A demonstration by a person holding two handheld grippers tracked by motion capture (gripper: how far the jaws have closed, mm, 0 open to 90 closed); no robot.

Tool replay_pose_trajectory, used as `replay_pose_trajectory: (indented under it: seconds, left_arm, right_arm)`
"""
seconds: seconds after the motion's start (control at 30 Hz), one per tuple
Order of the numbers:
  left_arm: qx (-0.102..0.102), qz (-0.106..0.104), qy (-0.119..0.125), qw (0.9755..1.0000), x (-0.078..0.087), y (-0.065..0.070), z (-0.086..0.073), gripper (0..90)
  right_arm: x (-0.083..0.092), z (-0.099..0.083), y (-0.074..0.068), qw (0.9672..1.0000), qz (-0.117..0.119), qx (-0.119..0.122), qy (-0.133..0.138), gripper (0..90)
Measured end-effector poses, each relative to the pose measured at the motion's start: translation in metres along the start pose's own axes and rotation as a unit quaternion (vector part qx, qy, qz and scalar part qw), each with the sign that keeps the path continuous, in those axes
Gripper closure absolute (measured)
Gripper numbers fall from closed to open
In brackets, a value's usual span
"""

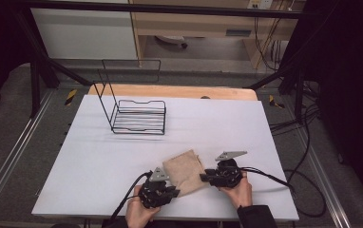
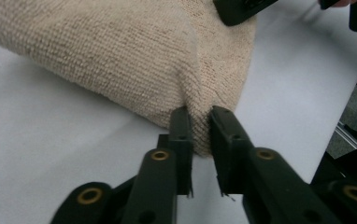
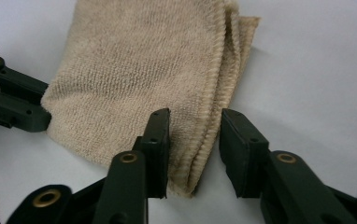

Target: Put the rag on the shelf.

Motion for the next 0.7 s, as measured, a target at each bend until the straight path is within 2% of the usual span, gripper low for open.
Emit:
replay_pose_trajectory:
  seconds: [0.07,0.2,0.37,0.47,0.57,0.6,0.63,0.7]
  left_arm:
    - [-0.002,0.000,0.000,1.0000,0.001,-0.001,0.001,81.6]
    - [-0.006,0.008,-0.006,0.9999,0.008,-0.006,0.002,83.7]
    - [-0.001,0.010,-0.017,0.9998,0.019,-0.020,0.000,83.8]
    - [-0.002,0.012,-0.019,0.9997,0.023,-0.024,-0.003,83.9]
    - [-0.009,0.028,-0.023,0.9993,0.027,-0.031,-0.008,84.5]
    - [-0.009,0.028,-0.023,0.9993,0.027,-0.031,-0.008,78.5]
    - [0.000,0.029,-0.011,0.9995,0.031,-0.036,-0.007,70.5]
    - [0.012,0.031,0.010,0.9994,0.038,-0.043,-0.003,60.1]
  right_arm:
    - [0.000,0.000,0.000,1.0000,0.001,-0.001,0.000,68.2]
    - [0.003,0.000,-0.003,0.9998,0.015,-0.013,0.003,81.7]
    - [0.003,-0.001,-0.010,0.9983,0.051,-0.025,0.009,84.4]
    - [-0.001,-0.001,-0.021,0.9989,0.044,-0.015,0.003,84.4]
    - [-0.004,-0.001,-0.027,0.9995,0.026,-0.017,0.002,83.7]
    - [-0.004,-0.002,-0.026,0.9995,0.023,-0.019,0.004,81.8]
    - [-0.003,-0.002,-0.026,0.9997,0.018,-0.017,0.003,79.9]
    - [-0.002,-0.002,-0.025,0.9998,0.012,-0.012,0.007,73.8]
Point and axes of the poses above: each handheld gripper's, and its own axes: x roughly backward along the jaws, z roughly out of its top, y roughly to its right, the point moved 2 cm from there along -x, roughly forward along the jaws, and after that the axes turned 9 degrees about -y, right-handed, at the moved point
